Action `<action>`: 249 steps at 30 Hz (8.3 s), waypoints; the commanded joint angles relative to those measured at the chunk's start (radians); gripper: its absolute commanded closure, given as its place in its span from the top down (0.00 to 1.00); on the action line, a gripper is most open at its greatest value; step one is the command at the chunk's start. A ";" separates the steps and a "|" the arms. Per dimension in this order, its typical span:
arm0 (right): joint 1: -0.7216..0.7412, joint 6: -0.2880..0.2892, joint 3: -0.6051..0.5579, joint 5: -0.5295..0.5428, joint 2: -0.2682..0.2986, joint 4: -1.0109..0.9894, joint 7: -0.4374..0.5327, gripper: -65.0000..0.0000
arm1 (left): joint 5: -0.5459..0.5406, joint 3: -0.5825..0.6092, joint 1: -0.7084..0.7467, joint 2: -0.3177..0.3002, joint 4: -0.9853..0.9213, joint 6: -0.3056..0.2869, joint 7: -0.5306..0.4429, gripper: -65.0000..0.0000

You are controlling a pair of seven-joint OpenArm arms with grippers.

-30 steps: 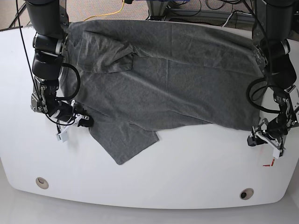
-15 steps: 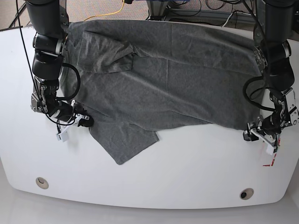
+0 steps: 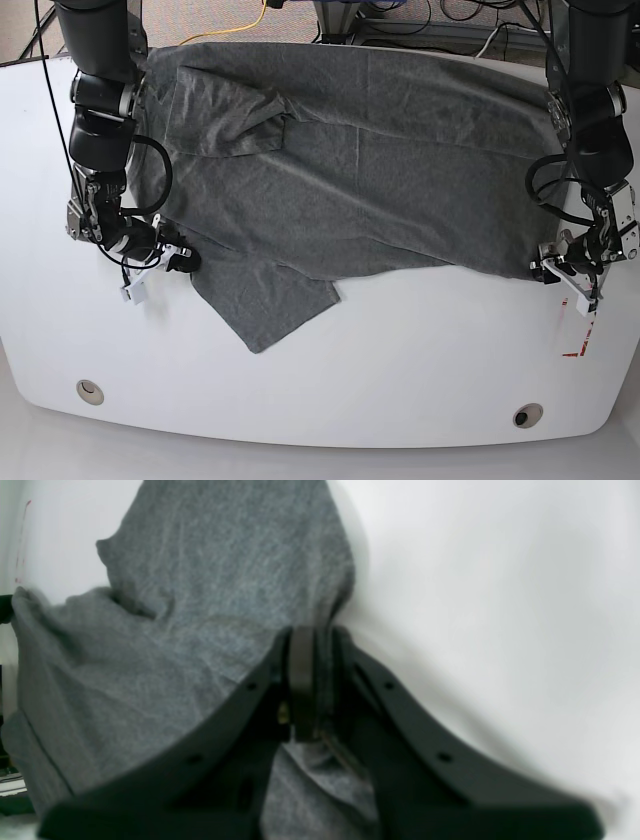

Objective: Layout the t-shirt on the table in an organized manner, then fold the t-shirt properly
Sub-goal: 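Hold the shirt's hem-side corners with both grippers, then lift the hem-side corners with both grippers and fold toward the collar edge, then lower the folded hem onto the collar edge and open both grippers, then move the right gripper to the folded shirt's end and grasp the cloth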

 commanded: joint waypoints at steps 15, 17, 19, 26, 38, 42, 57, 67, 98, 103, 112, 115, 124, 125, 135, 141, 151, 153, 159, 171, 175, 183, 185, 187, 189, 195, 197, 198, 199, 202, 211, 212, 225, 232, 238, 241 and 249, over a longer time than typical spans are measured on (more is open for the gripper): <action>0.027 0.010 0.002 0.017 0.010 0.016 0.012 0.09 | -0.009 -0.002 0.002 0.017 0.013 -0.064 -0.017 0.55; 0.027 0.010 0.002 0.017 0.010 0.016 0.012 0.09 | -0.007 -0.002 0.002 0.020 0.015 -0.064 -0.017 0.54; 0.027 0.010 0.002 0.018 0.010 0.016 0.012 0.09 | -0.009 -0.002 0.002 0.020 0.015 -0.064 -0.017 0.46; 0.027 0.010 0.002 0.018 0.011 0.016 0.012 0.09 | -0.012 -0.002 0.002 0.022 0.022 -0.081 -0.021 0.06; 0.027 0.010 0.003 0.018 0.016 0.108 -0.035 0.00 | -0.010 -0.005 0.010 0.022 0.124 -0.213 0.011 0.00; 0.007 0.010 0.010 0.021 0.019 0.196 -0.087 0.00 | -0.013 -0.006 0.036 0.020 0.200 -0.213 0.057 0.00; -0.097 0.010 0.137 0.027 0.031 0.461 -0.267 0.00 | -0.013 -0.008 0.091 0.016 0.405 -0.213 0.181 0.00; -0.200 0.010 0.220 0.027 0.007 0.677 -0.402 0.00 | -0.012 -0.009 0.139 0.014 0.501 -0.213 0.249 0.00; -0.604 0.010 0.338 0.029 -0.121 1.236 -0.595 0.00 | -0.010 -0.048 0.368 -0.007 0.834 -0.213 0.424 0.00; -0.654 0.010 0.382 0.081 -0.157 1.290 -0.607 0.00 | -0.012 -0.049 0.409 -0.027 0.877 -0.213 0.470 0.00; -0.734 0.010 0.410 0.127 -0.161 1.293 -0.607 0.00 | -0.012 -0.049 0.483 -0.050 0.886 -0.213 0.481 0.01; -0.749 0.010 0.410 0.129 -0.161 1.293 -0.607 0.00 | -0.012 -0.046 0.509 -0.059 0.886 -0.213 0.481 0.01; -0.786 0.010 0.412 0.129 -0.161 1.293 -0.607 0.04 | -0.012 -0.046 0.572 -0.064 0.886 -0.213 0.481 0.01; -0.789 0.010 0.412 0.129 -0.161 1.293 -0.607 0.07 | -0.012 -0.046 0.575 -0.064 0.886 -0.213 0.481 0.01; -0.829 0.010 0.415 0.129 -0.161 1.300 -0.607 0.84 | -0.009 -0.049 0.579 -0.075 0.886 -0.213 0.482 0.47; -0.828 0.010 0.485 0.130 -0.162 1.300 -0.607 0.93 | -0.015 -0.049 0.575 -0.084 0.888 -0.213 0.484 0.53; -0.754 0.010 0.533 0.345 -0.161 1.296 -0.607 0.81 | -0.165 -0.052 0.555 -0.084 1.032 -0.213 0.542 0.53; -0.734 0.010 0.530 0.380 -0.167 1.294 -0.607 0.78 | -0.205 -0.052 0.556 -0.084 1.070 -0.213 0.553 0.53; -0.697 0.010 0.517 0.342 -0.243 1.291 -0.607 0.60 | -0.266 -0.046 0.612 -0.076 1.153 -0.213 0.557 0.53; -0.706 0.010 0.301 0.258 -0.263 1.168 -0.562 0.15 | -0.078 -0.018 0.691 0.022 1.153 -0.213 0.542 0.26; -0.706 0.010 0.295 0.258 -0.253 1.115 -0.558 0.15 | -0.006 0.006 0.714 0.034 1.104 -0.213 0.479 0.23; -0.706 0.010 0.266 0.258 -0.168 1.017 -0.511 0.15 | 0.004 0.020 0.697 0.030 0.938 -0.213 0.412 0.23; -0.706 0.010 0.252 0.258 -0.137 0.994 -0.491 0.15 | 0.004 0.020 0.679 0.030 0.909 -0.213 0.412 0.23; -0.706 0.010 0.235 0.258 -0.113 0.963 -0.463 0.15 | 0.005 0.020 0.661 0.030 0.880 -0.213 0.412 0.23; -0.703 0.010 0.221 0.258 -0.091 0.926 -0.434 0.15 | 0.005 0.023 0.638 0.030 0.859 -0.213 0.412 0.23; -0.665 0.010 0.165 0.258 -0.024 0.809 -0.344 0.15 | 0.004 0.100 0.553 0.031 0.800 -0.213 0.412 0.23; -0.646 0.010 0.132 0.258 0.008 0.769 -0.305 0.15 | 0.004 0.124 0.526 0.034 0.787 -0.213 0.412 0.23; -0.642 0.010 0.122 0.258 0.017 0.751 -0.291 0.15 | 0.004 0.132 0.516 0.036 0.782 -0.213 0.412 0.23; -0.631 0.010 0.105 0.258 0.031 0.730 -0.273 0.15 | 0.004 0.144 0.506 0.039 0.776 -0.213 0.412 0.23; -0.585 0.010 0.076 0.258 0.056 0.673 -0.241 0.15 | 0.008 0.164 0.466 0.066 0.759 -0.213 0.412 0.23; -0.493 0.010 0.016 0.256 0.117 0.567 -0.166 0.15 | 0.010 0.167 0.414 0.108 0.737 -0.213 0.413 0.23; -0.485 0.010 0.008 0.256 0.125 0.565 -0.158 0.15 | 0.010 0.167 0.412 0.111 0.739 -0.213 0.413 0.23; -0.462 0.010 0.074 0.175 0.154 0.565 -0.140 0.15 | 0.010 0.163 0.420 0.106 0.741 -0.213 0.416 0.23; -0.458 0.010 0.079 0.164 0.151 0.568 -0.141 0.15 | 0.005 0.163 0.437 0.092 0.762 -0.213 0.416 0.23; -0.455 0.010 0.080 0.244 0.153 0.636 -0.143 0.21 | 0.001 0.147 0.438 0.094 0.845 -0.213 0.462 0.30; -0.442 0.010 0.080 0.268 0.153 0.680 -0.144 0.36 | 0.001 0.107 0.437 0.102 0.894 -0.213 0.488 0.38; -0.358 0.010 0.091 0.284 0.126 0.650 -0.143 0.77 | 0.001 0.046 0.431 0.128 1.011 -0.213 0.542 0.49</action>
